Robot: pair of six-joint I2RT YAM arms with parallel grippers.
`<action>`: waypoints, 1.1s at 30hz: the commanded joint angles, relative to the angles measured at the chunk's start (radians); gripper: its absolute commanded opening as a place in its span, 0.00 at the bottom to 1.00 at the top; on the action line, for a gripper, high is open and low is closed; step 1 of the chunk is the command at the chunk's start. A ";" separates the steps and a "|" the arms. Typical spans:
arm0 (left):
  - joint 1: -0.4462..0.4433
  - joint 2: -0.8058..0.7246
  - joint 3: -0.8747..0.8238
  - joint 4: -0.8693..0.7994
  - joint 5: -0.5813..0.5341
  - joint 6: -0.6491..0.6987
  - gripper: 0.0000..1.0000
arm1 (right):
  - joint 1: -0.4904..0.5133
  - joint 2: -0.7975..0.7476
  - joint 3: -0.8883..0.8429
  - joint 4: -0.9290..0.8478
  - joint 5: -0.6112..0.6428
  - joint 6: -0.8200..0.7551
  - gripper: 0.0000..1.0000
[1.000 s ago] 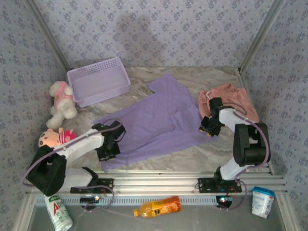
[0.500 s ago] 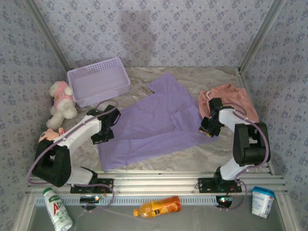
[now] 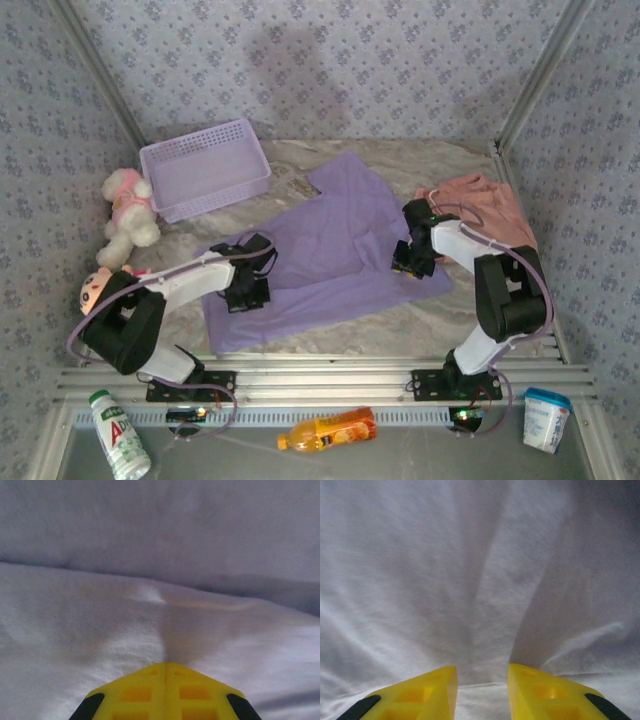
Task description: Fold and stack the mixed laundry pile
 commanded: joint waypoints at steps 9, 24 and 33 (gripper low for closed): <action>0.003 0.014 -0.045 -0.034 0.011 0.084 0.00 | 0.096 -0.193 -0.248 -0.110 0.071 0.230 0.34; 0.262 0.163 0.494 -0.132 0.008 0.300 0.64 | -0.070 0.068 0.366 -0.101 0.005 0.011 0.48; 0.314 0.391 0.620 -0.034 0.002 0.212 0.64 | -0.120 0.631 1.057 -0.172 0.007 -0.111 0.53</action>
